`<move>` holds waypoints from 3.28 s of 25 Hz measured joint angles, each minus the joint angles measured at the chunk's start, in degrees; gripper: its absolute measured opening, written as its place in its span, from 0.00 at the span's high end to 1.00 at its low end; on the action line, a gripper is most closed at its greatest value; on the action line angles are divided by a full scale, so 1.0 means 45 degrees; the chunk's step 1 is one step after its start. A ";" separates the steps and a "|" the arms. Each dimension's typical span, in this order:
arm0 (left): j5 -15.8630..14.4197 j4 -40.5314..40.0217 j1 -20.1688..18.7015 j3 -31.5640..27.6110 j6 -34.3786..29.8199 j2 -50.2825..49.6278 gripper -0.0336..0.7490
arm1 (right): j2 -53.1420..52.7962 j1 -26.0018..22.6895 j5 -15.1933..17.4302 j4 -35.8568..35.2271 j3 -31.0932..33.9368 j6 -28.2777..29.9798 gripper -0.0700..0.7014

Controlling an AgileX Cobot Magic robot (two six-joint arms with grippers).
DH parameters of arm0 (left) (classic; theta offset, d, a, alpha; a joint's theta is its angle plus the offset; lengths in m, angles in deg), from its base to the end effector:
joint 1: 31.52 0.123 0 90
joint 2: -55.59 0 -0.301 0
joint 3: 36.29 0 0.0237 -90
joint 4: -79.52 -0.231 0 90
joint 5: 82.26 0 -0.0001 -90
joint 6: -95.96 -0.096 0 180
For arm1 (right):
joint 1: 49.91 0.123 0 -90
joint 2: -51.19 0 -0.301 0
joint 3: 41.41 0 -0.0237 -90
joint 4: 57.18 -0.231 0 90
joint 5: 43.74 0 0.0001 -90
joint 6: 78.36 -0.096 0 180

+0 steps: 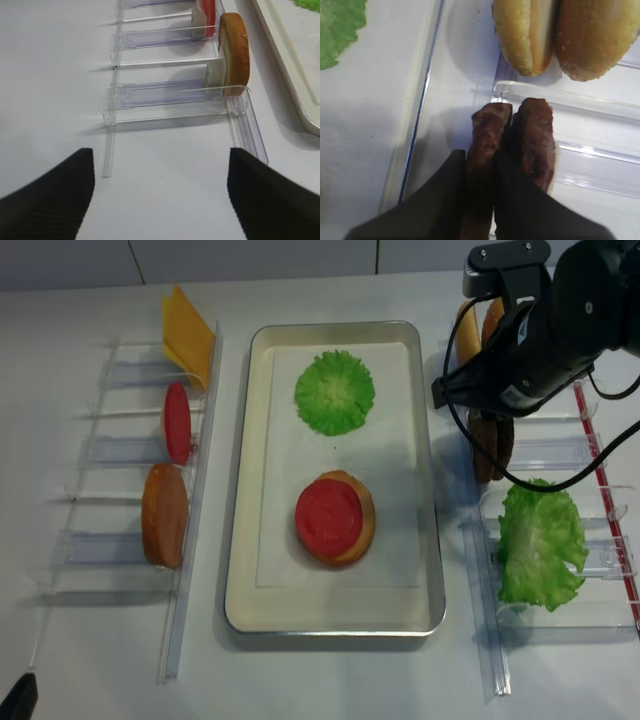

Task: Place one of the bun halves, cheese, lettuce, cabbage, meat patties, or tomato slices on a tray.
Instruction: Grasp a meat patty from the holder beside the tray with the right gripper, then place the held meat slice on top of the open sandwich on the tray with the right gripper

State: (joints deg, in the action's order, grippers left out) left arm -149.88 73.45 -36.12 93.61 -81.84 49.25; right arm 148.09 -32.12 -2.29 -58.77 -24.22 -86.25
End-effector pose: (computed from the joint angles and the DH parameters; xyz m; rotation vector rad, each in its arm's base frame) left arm -0.0397 0.0126 0.2503 0.0326 2.1604 0.0608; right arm 0.2817 0.0922 0.2618 -0.2124 2.7176 0.1617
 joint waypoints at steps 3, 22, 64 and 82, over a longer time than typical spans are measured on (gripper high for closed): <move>0.0000 0.0000 0.0000 0.0000 0.0000 0.0000 0.96 | -0.0077 0.0000 0.0129 0.0000 0.0000 -0.0114 0.67; 0.0000 0.0000 0.0000 0.0000 0.0000 0.0000 0.96 | -0.0597 0.0000 0.0902 -0.0251 -0.0753 -0.0209 0.67; 0.0000 0.0000 0.0000 0.0000 0.0000 0.0000 0.96 | -0.2926 0.0028 0.0890 -1.7546 0.4077 1.2353 0.67; 0.0000 0.0000 0.0000 0.0000 0.0000 0.0000 0.96 | 0.0806 -0.0408 0.2897 -2.1401 0.4077 1.5988 0.67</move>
State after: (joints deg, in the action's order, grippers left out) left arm -149.88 73.45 -36.12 93.61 -81.84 49.25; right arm 151.71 -33.96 10.75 -155.08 -5.87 -14.30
